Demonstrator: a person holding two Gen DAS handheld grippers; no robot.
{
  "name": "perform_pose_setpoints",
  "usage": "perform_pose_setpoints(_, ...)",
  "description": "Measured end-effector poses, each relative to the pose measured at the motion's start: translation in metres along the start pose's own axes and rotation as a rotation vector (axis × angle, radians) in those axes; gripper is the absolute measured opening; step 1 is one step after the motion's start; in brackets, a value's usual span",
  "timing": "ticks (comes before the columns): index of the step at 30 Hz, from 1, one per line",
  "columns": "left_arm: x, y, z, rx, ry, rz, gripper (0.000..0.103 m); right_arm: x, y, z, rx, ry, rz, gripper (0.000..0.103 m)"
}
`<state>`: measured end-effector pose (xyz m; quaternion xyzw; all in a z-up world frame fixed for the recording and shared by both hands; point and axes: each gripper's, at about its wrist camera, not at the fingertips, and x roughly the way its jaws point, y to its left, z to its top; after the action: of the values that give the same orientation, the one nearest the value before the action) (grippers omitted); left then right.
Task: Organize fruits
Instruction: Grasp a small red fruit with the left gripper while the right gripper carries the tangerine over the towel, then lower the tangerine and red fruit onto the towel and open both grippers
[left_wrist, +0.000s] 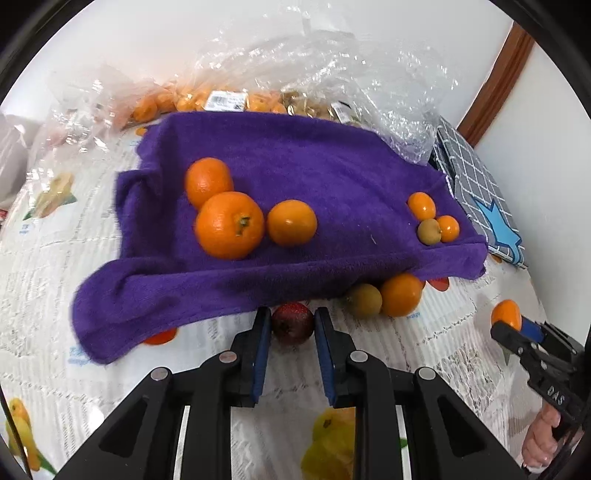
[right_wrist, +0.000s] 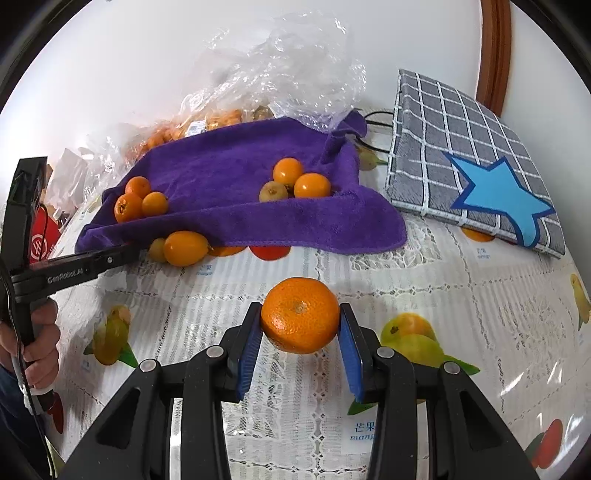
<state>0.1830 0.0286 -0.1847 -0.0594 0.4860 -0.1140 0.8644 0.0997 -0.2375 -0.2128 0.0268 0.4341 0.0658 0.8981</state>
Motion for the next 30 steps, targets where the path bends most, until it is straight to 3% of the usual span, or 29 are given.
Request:
perform_pose_setpoints(8, -0.038, 0.036, -0.004, -0.087, -0.058, 0.021, 0.023, -0.012, 0.009, 0.022, -0.022, -0.051, -0.001, 0.040)
perform_pose_setpoints(19, -0.061, 0.063, 0.023, -0.139, -0.120, 0.038, 0.023, -0.016, 0.015, 0.071, -0.031, -0.119, 0.024, 0.040)
perform_pose_setpoints(30, -0.039, 0.072, 0.041, -0.131, -0.087, 0.052, 0.023, 0.049, 0.056, 0.096, -0.089, -0.034, 0.117, 0.040)
